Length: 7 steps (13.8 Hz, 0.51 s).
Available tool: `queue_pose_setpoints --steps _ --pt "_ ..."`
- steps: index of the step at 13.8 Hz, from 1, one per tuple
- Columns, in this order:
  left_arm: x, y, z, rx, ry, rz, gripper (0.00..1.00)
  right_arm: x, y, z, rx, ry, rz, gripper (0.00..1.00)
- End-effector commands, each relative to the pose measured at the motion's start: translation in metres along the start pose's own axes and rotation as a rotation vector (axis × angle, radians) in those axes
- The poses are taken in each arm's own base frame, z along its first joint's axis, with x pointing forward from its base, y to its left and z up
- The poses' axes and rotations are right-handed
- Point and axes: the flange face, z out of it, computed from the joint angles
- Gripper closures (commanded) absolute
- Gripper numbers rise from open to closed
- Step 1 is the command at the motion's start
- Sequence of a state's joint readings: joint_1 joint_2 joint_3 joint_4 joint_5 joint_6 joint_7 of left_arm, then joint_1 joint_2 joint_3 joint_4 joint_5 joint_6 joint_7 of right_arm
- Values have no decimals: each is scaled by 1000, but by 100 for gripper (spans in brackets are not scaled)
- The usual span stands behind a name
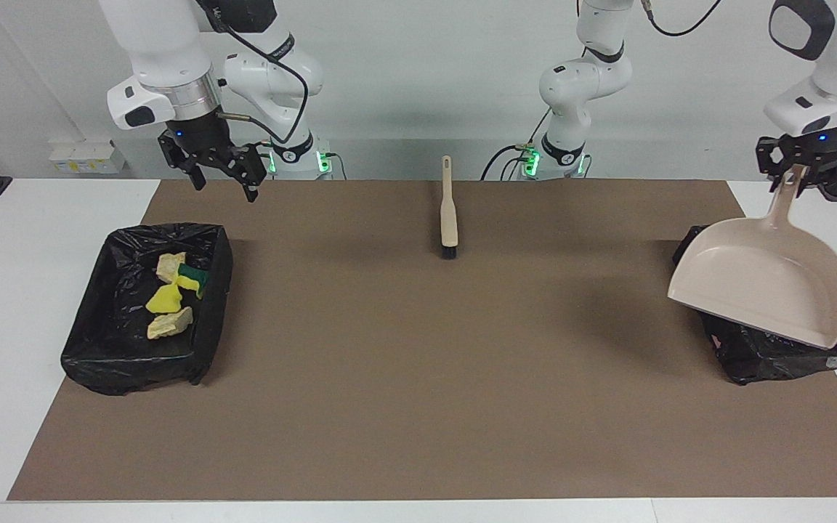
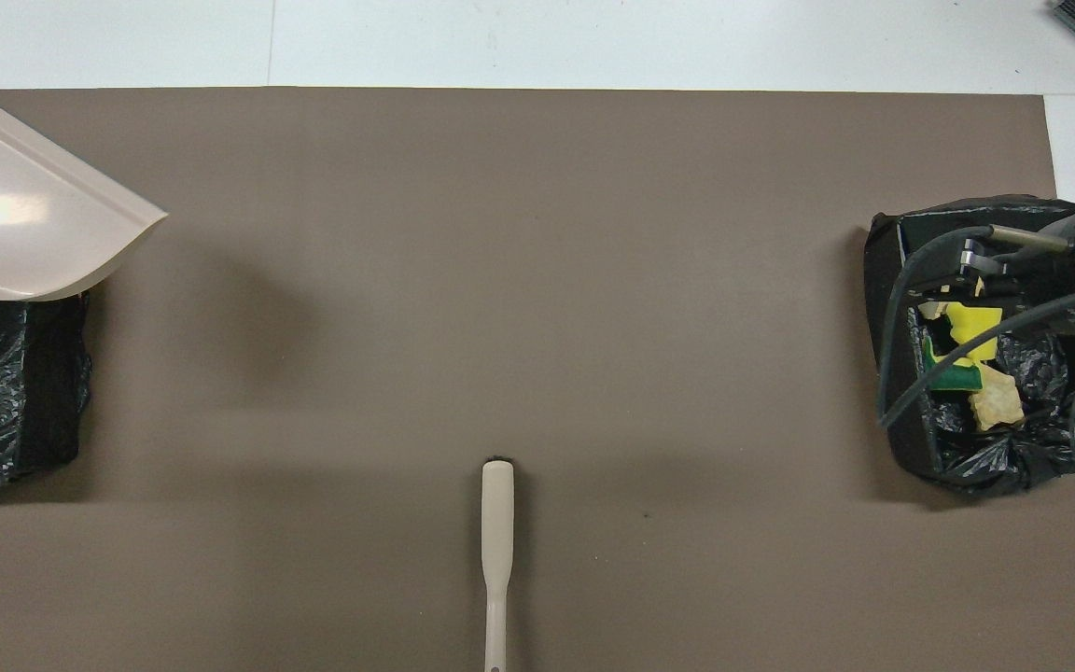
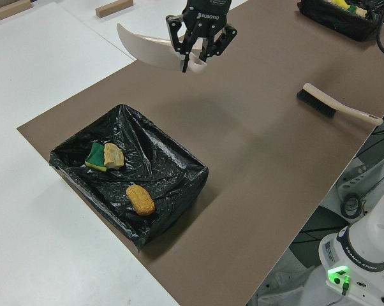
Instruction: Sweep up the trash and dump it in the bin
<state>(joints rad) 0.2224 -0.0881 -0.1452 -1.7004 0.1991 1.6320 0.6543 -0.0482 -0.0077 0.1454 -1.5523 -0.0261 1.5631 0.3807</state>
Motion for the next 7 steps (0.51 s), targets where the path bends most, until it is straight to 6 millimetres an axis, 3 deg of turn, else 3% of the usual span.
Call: queue_pose_setpoints --steps 1,4,5,7 --pt "23 67 -1 -48 9 -94 100 4 10 -4 -18 -9 -45 0" --pt "68 146 3 -105 21 -202 100 1 17 -4 -31 -42 -50 0" --pt "79 168 6 -132 23 -214 100 0 17 -17 -27 -30 -53 0" --pt "104 216 11 -174 61 -239 100 -1 24 -23 -22 -28 -43 0"
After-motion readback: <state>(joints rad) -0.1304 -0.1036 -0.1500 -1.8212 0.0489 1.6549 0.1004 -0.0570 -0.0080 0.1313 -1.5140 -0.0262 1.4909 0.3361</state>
